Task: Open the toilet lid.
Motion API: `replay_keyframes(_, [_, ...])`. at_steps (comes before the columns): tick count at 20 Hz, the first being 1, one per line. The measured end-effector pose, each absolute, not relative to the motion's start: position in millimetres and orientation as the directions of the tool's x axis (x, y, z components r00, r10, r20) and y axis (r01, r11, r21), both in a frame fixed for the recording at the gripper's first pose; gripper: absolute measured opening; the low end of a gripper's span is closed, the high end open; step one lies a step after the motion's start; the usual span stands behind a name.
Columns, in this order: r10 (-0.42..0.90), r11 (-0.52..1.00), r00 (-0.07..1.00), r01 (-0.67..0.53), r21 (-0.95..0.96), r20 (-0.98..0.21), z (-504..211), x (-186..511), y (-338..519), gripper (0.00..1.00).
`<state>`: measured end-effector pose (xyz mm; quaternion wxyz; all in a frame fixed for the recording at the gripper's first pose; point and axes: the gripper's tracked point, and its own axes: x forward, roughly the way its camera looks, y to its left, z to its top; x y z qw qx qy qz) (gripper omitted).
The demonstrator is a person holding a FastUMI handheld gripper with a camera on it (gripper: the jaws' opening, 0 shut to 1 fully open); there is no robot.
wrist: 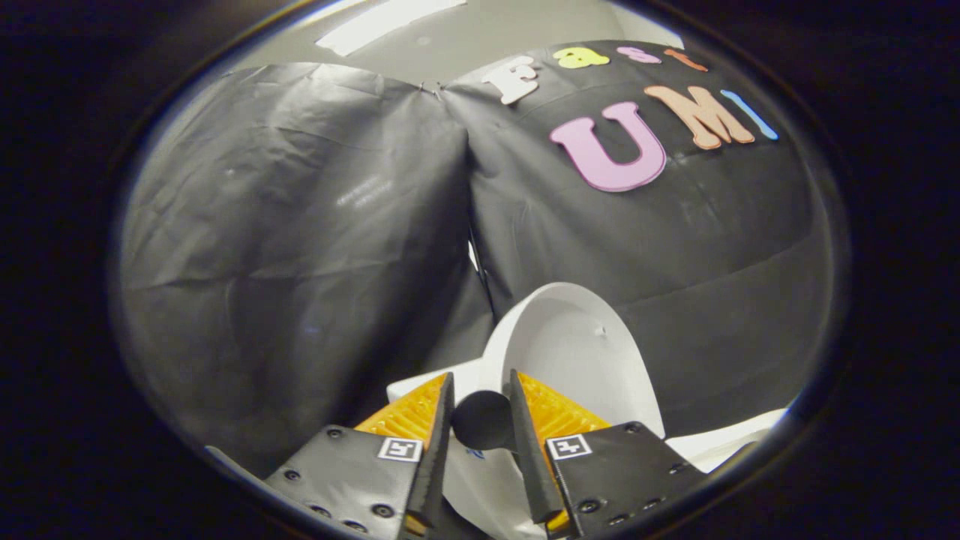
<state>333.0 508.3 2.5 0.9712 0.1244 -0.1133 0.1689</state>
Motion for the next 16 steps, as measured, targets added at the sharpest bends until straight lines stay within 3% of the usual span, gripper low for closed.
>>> replay_keyframes(5, [0.192,0.936,0.902,-0.286,0.203,0.387,52,308,465,0.44])
replay_keyframes(8, [0.064,0.963,0.901,-0.169,0.211,0.43,83,294,413,0.44])
replay_keyframes(16, [-0.1,0.994,0.903,0.072,0.082,0.418,108,244,304,0.44])
